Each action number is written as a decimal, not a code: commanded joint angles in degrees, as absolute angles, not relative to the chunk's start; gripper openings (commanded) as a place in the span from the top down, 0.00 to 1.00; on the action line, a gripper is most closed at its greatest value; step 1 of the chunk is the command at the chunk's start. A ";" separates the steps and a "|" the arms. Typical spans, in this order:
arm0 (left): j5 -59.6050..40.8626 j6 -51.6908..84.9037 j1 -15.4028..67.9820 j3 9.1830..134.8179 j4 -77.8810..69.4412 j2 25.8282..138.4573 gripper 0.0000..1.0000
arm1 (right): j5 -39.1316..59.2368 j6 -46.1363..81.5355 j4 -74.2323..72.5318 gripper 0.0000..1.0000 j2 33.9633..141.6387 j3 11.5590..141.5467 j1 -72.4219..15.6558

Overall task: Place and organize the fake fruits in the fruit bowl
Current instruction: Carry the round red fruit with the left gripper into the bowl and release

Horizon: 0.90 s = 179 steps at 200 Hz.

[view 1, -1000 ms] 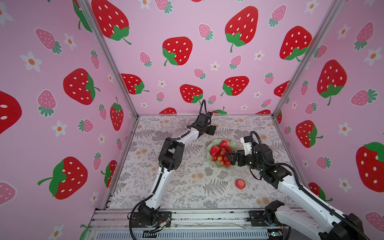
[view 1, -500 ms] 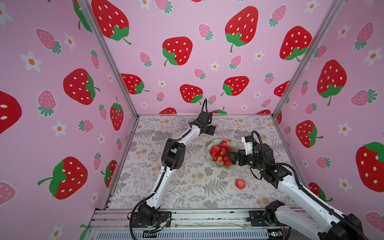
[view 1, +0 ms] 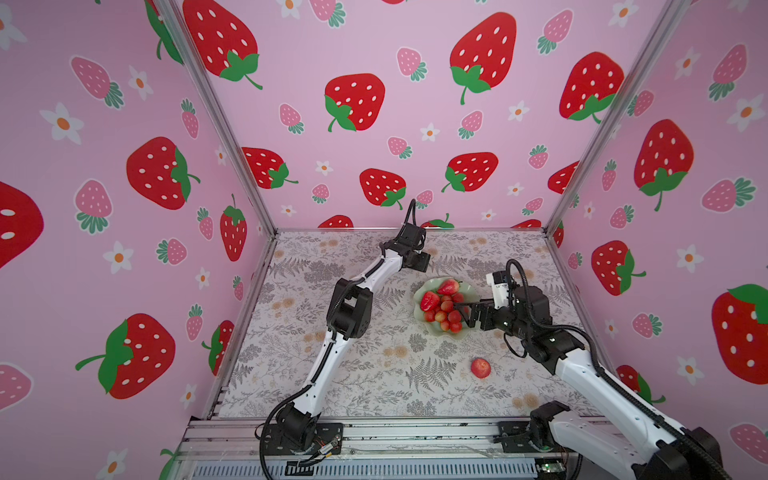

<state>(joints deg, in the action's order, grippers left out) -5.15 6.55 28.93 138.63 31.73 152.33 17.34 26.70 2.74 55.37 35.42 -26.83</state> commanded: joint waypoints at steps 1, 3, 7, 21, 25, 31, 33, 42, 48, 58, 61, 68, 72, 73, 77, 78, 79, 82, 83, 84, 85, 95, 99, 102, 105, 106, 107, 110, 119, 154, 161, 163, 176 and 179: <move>-4.95 7.05 29.22 139.80 32.54 151.69 0.42 | 19.07 25.31 2.35 0.01 54.80 34.54 -25.72; -4.86 7.04 29.23 139.67 32.42 151.54 0.42 | 19.14 25.31 2.30 0.01 54.77 34.54 -25.68; -4.61 6.91 29.27 139.31 32.06 151.17 0.44 | 19.37 25.31 2.29 0.01 54.84 34.50 -25.59; -4.04 6.06 29.49 134.99 28.59 148.29 0.47 | 19.75 25.52 2.12 0.01 54.73 34.43 -25.40; -3.74 5.85 29.59 133.44 27.41 147.17 0.47 | 19.82 25.65 2.14 0.01 54.60 34.53 -25.40; -3.24 5.30 29.68 131.23 25.88 145.43 0.48 | 19.94 25.81 2.23 0.01 54.34 34.48 -25.44; -3.14 5.04 29.75 130.46 25.43 144.82 0.48 | 19.97 25.83 2.31 0.01 54.24 34.53 -25.41; -2.02 4.01 29.95 127.23 23.90 141.97 0.49 | 20.01 26.10 2.61 0.01 53.45 34.41 -25.43; -1.39 3.34 30.17 125.19 23.17 139.87 0.50 | 19.84 26.27 3.01 0.01 52.87 34.23 -25.43; -0.62 2.19 30.54 120.57 21.93 135.78 0.50 | 19.61 26.59 3.93 0.01 52.56 33.95 -25.43; -0.43 1.96 30.62 119.07 21.58 134.41 0.51 | 19.60 26.77 4.35 0.01 50.78 33.81 -25.45; -0.18 1.41 30.90 115.09 20.49 131.23 0.51 | 19.85 27.20 4.94 0.01 49.64 33.28 -25.40; -0.43 0.91 31.15 112.44 19.69 128.86 0.51 | 20.26 27.51 5.05 0.01 48.96 32.80 -25.41; -0.52 0.76 31.18 111.86 19.38 128.59 0.51 | 20.32 27.60 5.08 0.01 48.78 32.66 -25.41; -0.88 0.28 31.35 109.15 18.35 126.06 0.51 | 20.68 27.94 5.24 0.01 48.05 32.22 -25.40; -0.97 0.14 31.45 108.45 18.10 125.48 0.51 | 20.71 28.03 5.22 0.01 47.89 32.02 -25.40; -1.10 -0.02 31.50 107.80 17.84 124.92 0.51 | 20.77 28.12 5.24 0.01 47.63 31.92 -25.40; -1.41 -0.41 31.67 105.79 17.19 123.18 0.51 | 20.87 28.34 5.34 0.01 47.06 31.50 -25.47; -1.45 -0.60 31.79 105.15 17.03 122.63 0.51 | 20.98 28.45 5.35 0.01 46.82 31.39 -25.43; -1.47 -0.83 31.89 104.52 16.87 122.36 0.51 | 20.99 28.55 5.40 0.01 46.61 31.25 -25.42; -1.57 -1.03 31.98 103.89 16.78 121.65 0.51 | 21.00 28.69 5.42 0.01 46.38 31.10 -25.45; -2.51 -2.66 32.92 98.09 16.01 116.10 0.50 | 21.33 29.46 6.08 0.01 44.27 29.76 -25.40; -2.83 -3.18 33.39 95.96 16.08 114.14 0.51 | 21.50 29.68 6.29 0.01 43.50 29.29 -25.40; -3.19 -3.44 33.71 94.45 16.20 112.74 0.51 | 21.65 29.85 6.53 0.01 42.98 28.90 -25.46; -3.27 -3.66 34.07 92.87 16.37 111.37 0.51 | 21.78 29.99 6.77 0.01 42.47 28.61 -25.41; -3.39 -3.72 34.18 92.40 16.40 110.92 0.51 | 21.88 30.02 6.90 0.01 42.33 28.54 -25.40; -3.50 -3.75 34.27 91.91 16.46 110.48 0.51 | 21.92 30.04 6.97 0.01 42.17 28.46 -25.40; -3.69 -3.78 34.60 90.25 16.52 109.14 0.51 | 22.05 30.12 7.28 0.01 41.77 28.18 -25.40; -5.08 -3.78 35.97 85.40 16.28 105.37 0.51 | 22.64 30.15 8.01 0.01 41.02 27.51 -25.41; -4.81 -3.09 42.01 70.95 13.13 94.70 0.51 | 27.75 30.59 7.34 0.01 41.54 25.55 -25.47; -5.21 -2.26 42.70 68.84 12.14 93.85 0.51 | 28.18 30.59 7.17 0.01 41.73 25.49 -25.49; -5.30 -2.06 42.82 68.36 11.83 93.62 0.51 | 28.20 30.59 7.13 0.01 41.74 25.49 -25.49; -5.01 -1.25 43.96 65.79 9.28 93.33 0.51 | 27.92 30.59 7.08 0.01 41.58 25.36 -25.49; -4.93 -1.24 44.18 65.48 8.83 93.45 0.51 | 27.81 30.59 7.10 0.01 41.51 25.33 -25.49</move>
<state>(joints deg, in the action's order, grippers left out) -5.06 -1.89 43.38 69.43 12.75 93.23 25.63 30.17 6.98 41.89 25.78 -25.69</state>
